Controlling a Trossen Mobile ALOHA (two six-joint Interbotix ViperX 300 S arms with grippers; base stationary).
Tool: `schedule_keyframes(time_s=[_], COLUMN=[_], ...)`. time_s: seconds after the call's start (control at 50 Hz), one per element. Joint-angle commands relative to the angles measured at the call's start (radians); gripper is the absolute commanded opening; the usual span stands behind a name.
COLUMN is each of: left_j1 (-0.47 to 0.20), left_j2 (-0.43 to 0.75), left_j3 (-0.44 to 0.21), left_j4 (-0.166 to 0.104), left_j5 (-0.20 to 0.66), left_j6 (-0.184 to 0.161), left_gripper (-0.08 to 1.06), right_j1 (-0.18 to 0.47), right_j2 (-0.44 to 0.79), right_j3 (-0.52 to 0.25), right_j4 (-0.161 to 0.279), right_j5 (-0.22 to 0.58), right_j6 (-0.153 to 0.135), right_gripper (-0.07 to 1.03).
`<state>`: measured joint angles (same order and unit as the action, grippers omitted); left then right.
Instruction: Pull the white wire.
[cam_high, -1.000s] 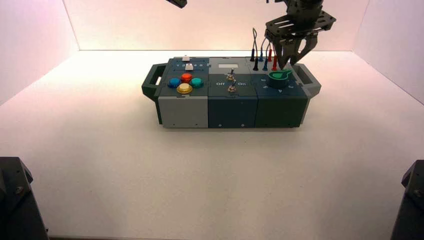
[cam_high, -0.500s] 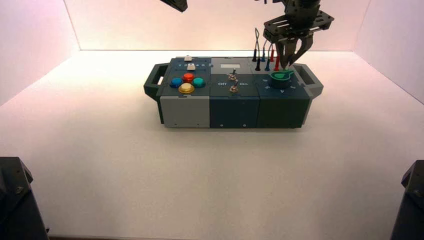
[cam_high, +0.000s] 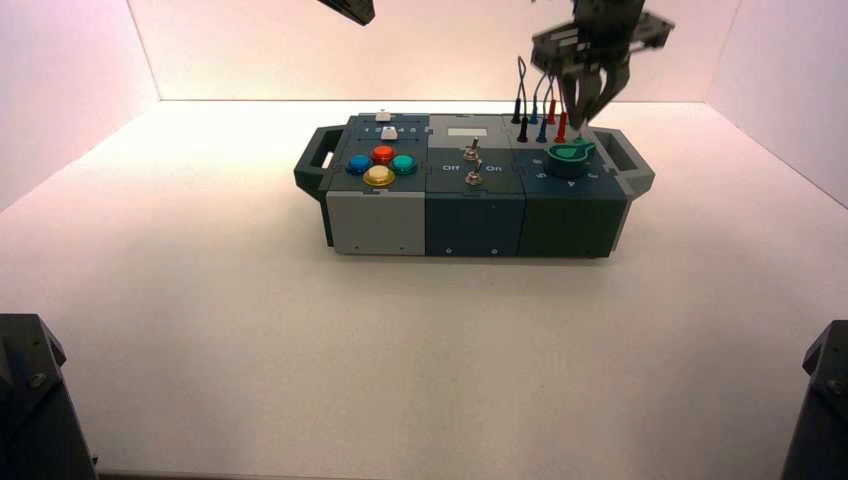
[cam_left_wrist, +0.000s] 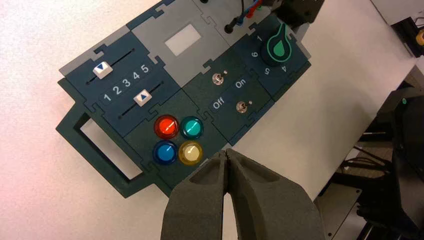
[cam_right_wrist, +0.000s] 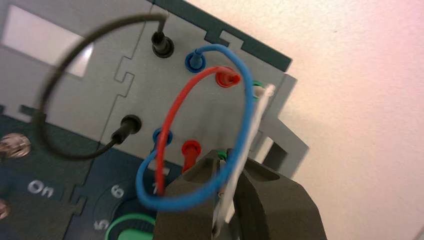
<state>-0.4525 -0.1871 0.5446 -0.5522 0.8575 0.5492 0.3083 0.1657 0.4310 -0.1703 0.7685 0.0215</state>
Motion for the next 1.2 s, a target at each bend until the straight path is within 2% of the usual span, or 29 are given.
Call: schedule_keyframes(time_s=[0.02,0.14,0.26,0.6,0.84,0.9,0.96,1.02,1.2], left_j1=[0.003,0.002,0.002,0.003,0.003,0.003,0.002,0.003,0.003], left_j2=[-0.011,-0.012,-0.014,-0.014,-0.020,-0.025,-0.028,-0.035,-0.048], left_j3=[-0.031,-0.031,-0.032,-0.032,-0.032,-0.029,-0.028,-0.025,-0.020], left_j4=[-0.006,-0.006,-0.006,-0.006,-0.006,-0.006,-0.006,-0.006,-0.006], left_j5=[-0.003,-0.002,0.002,0.011,0.020,0.025,0.028,0.028,0.028], left_j6=[0.005,0.003,0.000,0.000,0.000,0.000,0.000,0.000,0.000], left_gripper=[-0.03,-0.03,-0.03,-0.03,-0.03,-0.03,-0.03,-0.03,-0.03], right_j1=[-0.014,-0.012,-0.012,-0.012,-0.012,-0.012,-0.012,-0.012,-0.012], right_j2=[-0.063,-0.081,-0.092,-0.133,-0.135,-0.138,-0.147,-0.160,-0.244], right_j3=[-0.040,-0.043,-0.040,0.017,0.046,0.054,0.061,0.067,0.089], right_j4=[-0.008,-0.003,0.008,0.009,-0.005,-0.005,-0.005,-0.005,0.008], right_j5=[0.020,0.058,0.129,0.164,0.169,0.169,0.164,0.163,0.147], right_j6=[0.002,-0.005,-0.017,-0.025,-0.026,-0.021,-0.017,-0.012,-0.008], right_gripper=[-0.03,-0.03,-0.02,-0.01,0.31,0.46,0.66,0.78,0.81])
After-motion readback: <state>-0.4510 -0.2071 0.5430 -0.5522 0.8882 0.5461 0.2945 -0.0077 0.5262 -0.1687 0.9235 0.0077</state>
